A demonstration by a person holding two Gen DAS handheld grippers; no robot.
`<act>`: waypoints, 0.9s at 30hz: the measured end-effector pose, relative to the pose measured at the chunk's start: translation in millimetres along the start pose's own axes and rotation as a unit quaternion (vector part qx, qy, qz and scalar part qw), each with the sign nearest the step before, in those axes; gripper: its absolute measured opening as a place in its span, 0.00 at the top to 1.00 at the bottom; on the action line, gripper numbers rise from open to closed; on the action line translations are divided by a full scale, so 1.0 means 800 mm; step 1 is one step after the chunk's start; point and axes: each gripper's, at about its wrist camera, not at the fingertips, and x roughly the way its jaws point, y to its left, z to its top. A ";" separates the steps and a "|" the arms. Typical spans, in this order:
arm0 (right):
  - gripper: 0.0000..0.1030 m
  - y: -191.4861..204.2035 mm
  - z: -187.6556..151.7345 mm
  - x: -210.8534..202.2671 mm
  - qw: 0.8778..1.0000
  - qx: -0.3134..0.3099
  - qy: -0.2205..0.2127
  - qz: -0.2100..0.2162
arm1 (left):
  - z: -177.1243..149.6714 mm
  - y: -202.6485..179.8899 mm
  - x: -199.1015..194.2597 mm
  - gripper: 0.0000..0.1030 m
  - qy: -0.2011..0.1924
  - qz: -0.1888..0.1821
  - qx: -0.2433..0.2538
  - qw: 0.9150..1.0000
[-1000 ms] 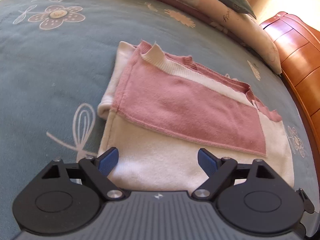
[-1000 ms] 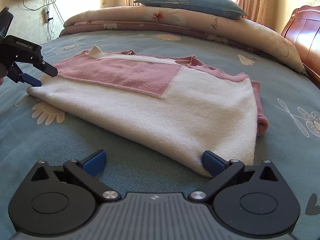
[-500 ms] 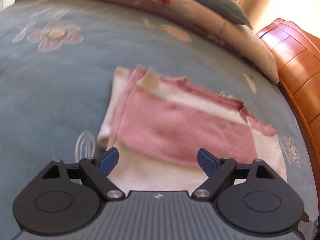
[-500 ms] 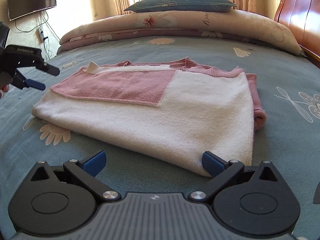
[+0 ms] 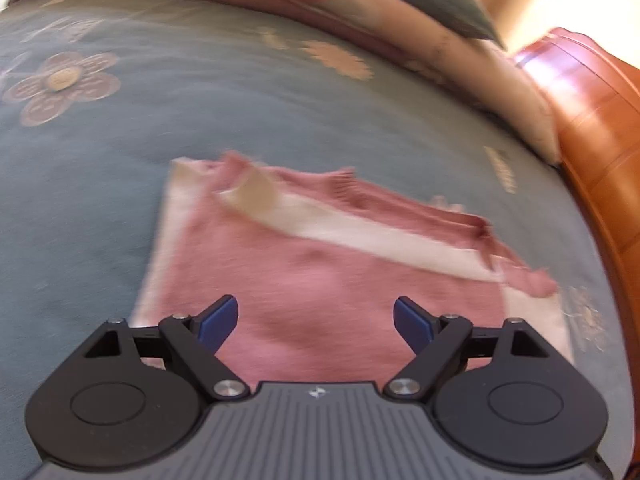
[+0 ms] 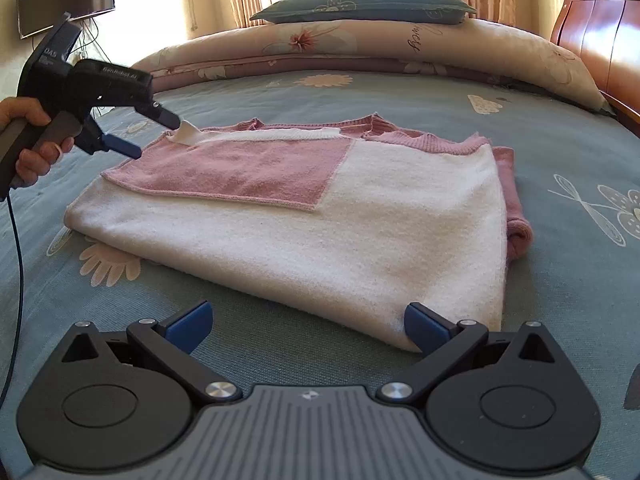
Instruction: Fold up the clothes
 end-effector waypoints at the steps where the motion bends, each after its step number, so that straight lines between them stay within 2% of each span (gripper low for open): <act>1: 0.00 0.001 0.000 0.000 1.000 -0.003 0.000 -0.001 | 0.002 -0.014 0.005 0.18 -0.001 0.003 0.019 1.000; 3: 0.00 0.003 -0.001 0.001 1.000 -0.008 0.001 -0.004 | 0.001 -0.024 0.020 0.18 0.010 0.002 0.018 1.000; 4: 0.00 0.003 -0.001 0.001 1.000 -0.011 0.001 -0.005 | -0.001 -0.024 0.028 0.18 0.020 -0.012 0.001 1.000; 8: 0.00 0.002 0.000 0.000 1.000 -0.010 0.003 -0.005 | -0.008 -0.031 0.044 0.18 0.030 -0.024 -0.001 0.999; 11: 0.00 0.001 0.001 -0.001 1.000 -0.006 0.004 -0.004 | -0.004 -0.042 0.040 0.18 0.025 -0.012 -0.004 1.000; 15: 0.00 0.002 0.002 -0.002 1.000 -0.004 0.006 -0.006 | -0.005 -0.070 0.038 0.17 0.017 -0.030 0.025 0.999; 17: 0.00 0.003 0.002 -0.003 1.000 -0.003 0.008 -0.007 | -0.010 -0.075 0.052 0.18 0.033 0.004 0.027 0.999; 20: 0.00 0.003 0.003 -0.004 1.000 -0.001 0.009 -0.007 | -0.013 -0.083 0.057 0.18 0.036 0.021 0.022 0.999; 23: 0.00 0.002 0.004 -0.006 1.000 0.001 0.010 -0.008 | -0.013 -0.110 0.045 0.18 0.036 -0.020 0.027 0.999; 27: 0.00 -0.001 0.006 -0.010 1.000 0.011 0.009 -0.006 | -0.017 -0.151 0.049 0.18 0.041 -0.038 0.049 0.997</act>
